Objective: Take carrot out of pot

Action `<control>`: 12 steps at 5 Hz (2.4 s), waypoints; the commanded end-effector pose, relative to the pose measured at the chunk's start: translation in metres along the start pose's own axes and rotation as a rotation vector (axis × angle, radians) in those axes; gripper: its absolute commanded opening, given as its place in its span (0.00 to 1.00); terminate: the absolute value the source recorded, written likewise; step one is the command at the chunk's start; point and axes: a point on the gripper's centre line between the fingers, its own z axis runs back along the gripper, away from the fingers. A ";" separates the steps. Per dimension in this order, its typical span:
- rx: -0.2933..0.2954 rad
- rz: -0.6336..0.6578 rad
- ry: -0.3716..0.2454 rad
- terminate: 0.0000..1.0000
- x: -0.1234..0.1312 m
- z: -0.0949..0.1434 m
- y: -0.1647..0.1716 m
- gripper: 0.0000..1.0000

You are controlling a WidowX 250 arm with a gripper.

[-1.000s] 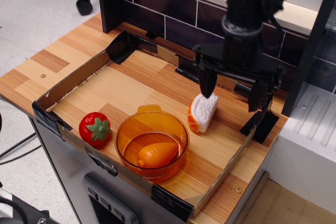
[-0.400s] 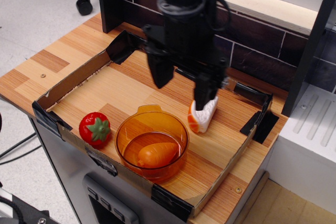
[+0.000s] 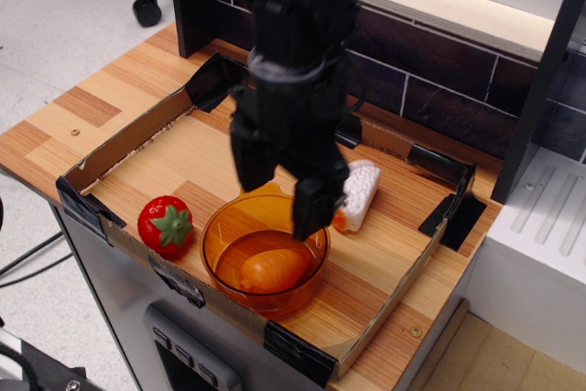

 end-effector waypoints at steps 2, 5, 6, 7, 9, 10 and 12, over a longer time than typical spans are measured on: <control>0.013 -0.010 -0.024 0.00 -0.009 -0.026 -0.002 1.00; 0.036 -0.002 -0.001 0.00 -0.012 -0.044 -0.007 1.00; 0.025 0.002 -0.002 0.00 -0.013 -0.043 -0.008 0.00; 0.021 0.018 -0.009 0.00 -0.013 -0.038 -0.005 0.00; 0.032 0.100 -0.102 0.00 -0.002 0.008 0.005 0.00; 0.037 0.185 -0.205 0.00 0.013 0.040 0.014 0.00; 0.123 0.376 -0.271 0.00 0.048 0.042 0.058 0.00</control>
